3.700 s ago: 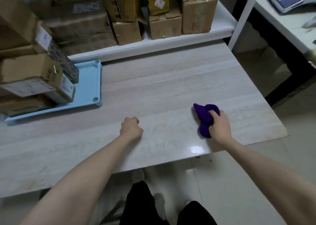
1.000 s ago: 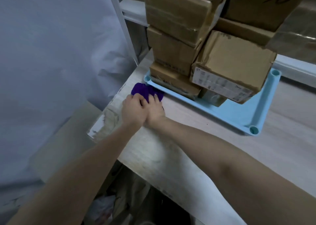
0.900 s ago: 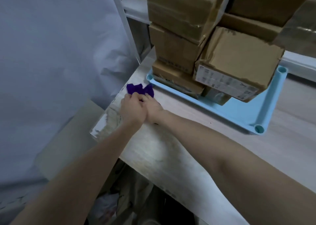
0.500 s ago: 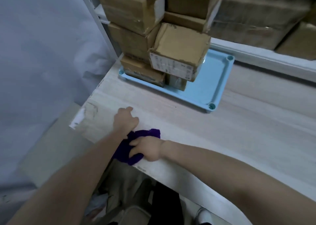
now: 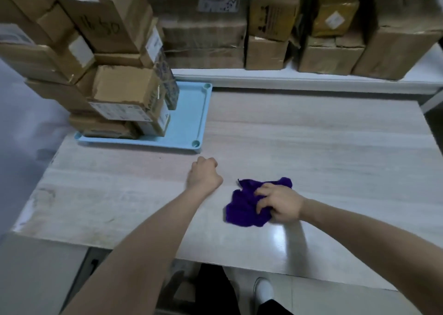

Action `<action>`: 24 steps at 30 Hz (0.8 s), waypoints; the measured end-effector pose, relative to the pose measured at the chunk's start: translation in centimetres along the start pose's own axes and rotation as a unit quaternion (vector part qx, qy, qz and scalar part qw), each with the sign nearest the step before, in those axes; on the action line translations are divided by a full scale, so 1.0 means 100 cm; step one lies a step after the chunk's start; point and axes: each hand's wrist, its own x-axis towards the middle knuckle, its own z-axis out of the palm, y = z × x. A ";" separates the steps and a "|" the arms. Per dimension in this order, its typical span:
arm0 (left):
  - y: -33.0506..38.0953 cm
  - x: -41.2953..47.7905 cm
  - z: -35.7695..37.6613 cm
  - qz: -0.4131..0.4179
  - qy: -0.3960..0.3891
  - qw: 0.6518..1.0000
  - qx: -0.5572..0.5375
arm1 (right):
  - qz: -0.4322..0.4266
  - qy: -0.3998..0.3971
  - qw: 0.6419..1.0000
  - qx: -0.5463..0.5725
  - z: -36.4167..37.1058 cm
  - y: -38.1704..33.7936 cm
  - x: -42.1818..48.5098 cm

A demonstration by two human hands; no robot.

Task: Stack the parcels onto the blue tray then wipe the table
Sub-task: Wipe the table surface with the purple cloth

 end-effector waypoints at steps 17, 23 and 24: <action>0.048 0.125 -0.063 0.090 -0.007 0.992 -0.088 | 0.465 0.325 0.804 0.177 -0.110 0.078 0.130; 0.056 0.164 -0.067 0.118 -0.061 0.988 -0.077 | 0.651 0.198 0.702 0.210 -0.137 0.114 0.184; 0.057 0.168 -0.068 0.119 -0.053 0.988 -0.088 | 0.600 0.192 0.757 0.175 -0.134 0.109 0.199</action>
